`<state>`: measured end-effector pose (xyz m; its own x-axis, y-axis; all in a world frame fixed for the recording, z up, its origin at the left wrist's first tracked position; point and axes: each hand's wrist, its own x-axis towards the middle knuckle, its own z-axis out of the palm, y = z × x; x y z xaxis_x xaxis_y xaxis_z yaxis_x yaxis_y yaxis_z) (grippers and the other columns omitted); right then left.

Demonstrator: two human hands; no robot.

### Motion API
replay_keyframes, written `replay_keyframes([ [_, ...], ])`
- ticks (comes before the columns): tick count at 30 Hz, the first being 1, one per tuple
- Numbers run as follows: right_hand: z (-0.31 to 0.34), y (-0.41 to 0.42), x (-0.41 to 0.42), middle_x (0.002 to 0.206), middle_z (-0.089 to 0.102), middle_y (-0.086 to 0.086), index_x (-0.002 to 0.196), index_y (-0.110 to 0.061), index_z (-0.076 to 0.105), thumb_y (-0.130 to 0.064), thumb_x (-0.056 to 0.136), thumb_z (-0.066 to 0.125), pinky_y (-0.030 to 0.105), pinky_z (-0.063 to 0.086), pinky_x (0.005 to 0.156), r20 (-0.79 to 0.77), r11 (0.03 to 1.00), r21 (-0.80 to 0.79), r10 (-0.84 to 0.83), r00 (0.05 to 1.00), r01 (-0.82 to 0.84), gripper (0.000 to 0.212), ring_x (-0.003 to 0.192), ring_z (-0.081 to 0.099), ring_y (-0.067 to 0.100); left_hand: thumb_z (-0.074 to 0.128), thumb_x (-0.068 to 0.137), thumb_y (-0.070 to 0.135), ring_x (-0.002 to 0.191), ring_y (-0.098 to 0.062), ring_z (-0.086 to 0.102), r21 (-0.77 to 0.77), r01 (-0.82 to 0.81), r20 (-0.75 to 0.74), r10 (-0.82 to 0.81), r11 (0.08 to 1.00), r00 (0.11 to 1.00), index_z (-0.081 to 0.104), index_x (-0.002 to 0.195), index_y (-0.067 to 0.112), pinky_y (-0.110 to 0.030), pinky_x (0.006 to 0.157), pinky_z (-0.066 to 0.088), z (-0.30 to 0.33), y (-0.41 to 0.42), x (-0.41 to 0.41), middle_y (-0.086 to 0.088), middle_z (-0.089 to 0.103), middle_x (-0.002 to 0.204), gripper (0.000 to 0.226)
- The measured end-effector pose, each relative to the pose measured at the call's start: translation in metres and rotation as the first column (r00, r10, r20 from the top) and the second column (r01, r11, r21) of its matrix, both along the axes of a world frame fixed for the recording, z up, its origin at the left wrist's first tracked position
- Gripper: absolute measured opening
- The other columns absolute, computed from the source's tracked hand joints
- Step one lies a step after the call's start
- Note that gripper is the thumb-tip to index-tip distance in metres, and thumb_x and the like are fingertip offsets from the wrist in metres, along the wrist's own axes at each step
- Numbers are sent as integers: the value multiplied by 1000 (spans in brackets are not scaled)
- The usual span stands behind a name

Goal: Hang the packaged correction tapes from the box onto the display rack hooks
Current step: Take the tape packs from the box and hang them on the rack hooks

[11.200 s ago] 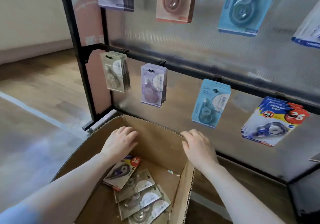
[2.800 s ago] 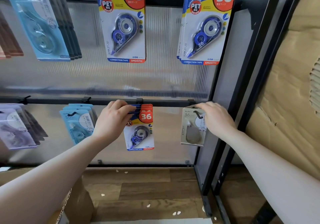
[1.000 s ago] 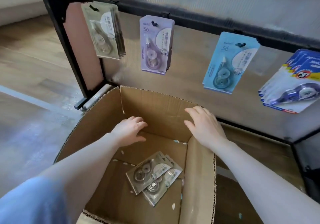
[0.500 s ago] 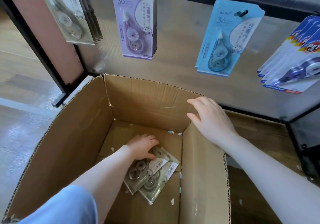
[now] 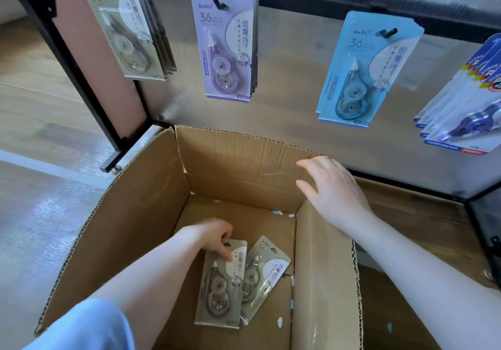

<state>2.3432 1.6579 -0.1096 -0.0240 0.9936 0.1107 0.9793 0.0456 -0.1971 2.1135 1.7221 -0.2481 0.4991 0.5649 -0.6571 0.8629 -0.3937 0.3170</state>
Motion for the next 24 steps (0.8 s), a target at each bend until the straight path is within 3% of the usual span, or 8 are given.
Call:
replay_keyframes([
  [3, -1, 1, -3, 125, 51, 3, 131, -18, 48, -30, 95, 48, 32, 32, 96, 49, 1000, -17, 9, 999, -8, 39, 116, 44, 24, 70, 78, 33, 75, -14, 44, -29, -22, -3, 22, 999, 1000, 43, 72, 27, -23, 58, 36, 13, 2, -20, 4, 49, 87, 28],
  [7, 0, 0, -5, 129, 46, -1, 134, -22, 42, -33, 97, 43, 31, 30, 100, 118, 998, -57, 21, 993, -15, 39, 120, 40, 21, 62, 85, 33, 80, -13, 50, -6, -104, 31, 104, 995, 994, 53, 78, 27, -27, 68, 43, 41, 5, -43, 7, 52, 86, 13],
  [10, 2, -2, -7, 131, 44, -1, 135, -22, 39, -34, 98, 40, 30, 29, 101, 177, 996, -83, 34, 984, -19, 39, 121, 39, 20, 58, 88, 30, 89, -19, 57, 46, -172, 86, 168, 984, 982, 61, 85, 20, -32, 77, 49, 61, 5, -52, -2, 60, 98, 11],
  [14, 6, -2, -14, 130, 45, 0, 132, -21, 41, -34, 98, 39, 31, 31, 102, 245, 994, -101, 53, 968, -29, 36, 121, 41, 21, 56, 89, 27, 77, -14, 54, 202, -192, 116, 172, 960, 978, 56, 76, 24, -30, 71, 49, 83, 4, -64, 1, 57, 88, 14],
  [18, 8, 4, -25, 123, 49, 3, 124, -19, 44, -32, 98, 41, 34, 36, 98, 328, 993, -111, 83, 941, -49, 30, 116, 45, 23, 54, 91, 27, 78, -13, 58, 364, -196, 154, 149, 911, 977, 52, 74, 28, -32, 72, 55, 100, 2, -72, 2, 60, 87, 17],
  [24, 6, 8, -30, 120, 51, 6, 119, -16, 47, -31, 96, 45, 33, 39, 95, 492, 980, -198, 99, 865, 0, 27, 115, 49, 24, 56, 90, 25, 73, -15, 54, 410, -235, 172, 179, 881, 969, 47, 68, 26, -32, 67, 50, 99, -13, -85, 7, 51, 77, 24],
])
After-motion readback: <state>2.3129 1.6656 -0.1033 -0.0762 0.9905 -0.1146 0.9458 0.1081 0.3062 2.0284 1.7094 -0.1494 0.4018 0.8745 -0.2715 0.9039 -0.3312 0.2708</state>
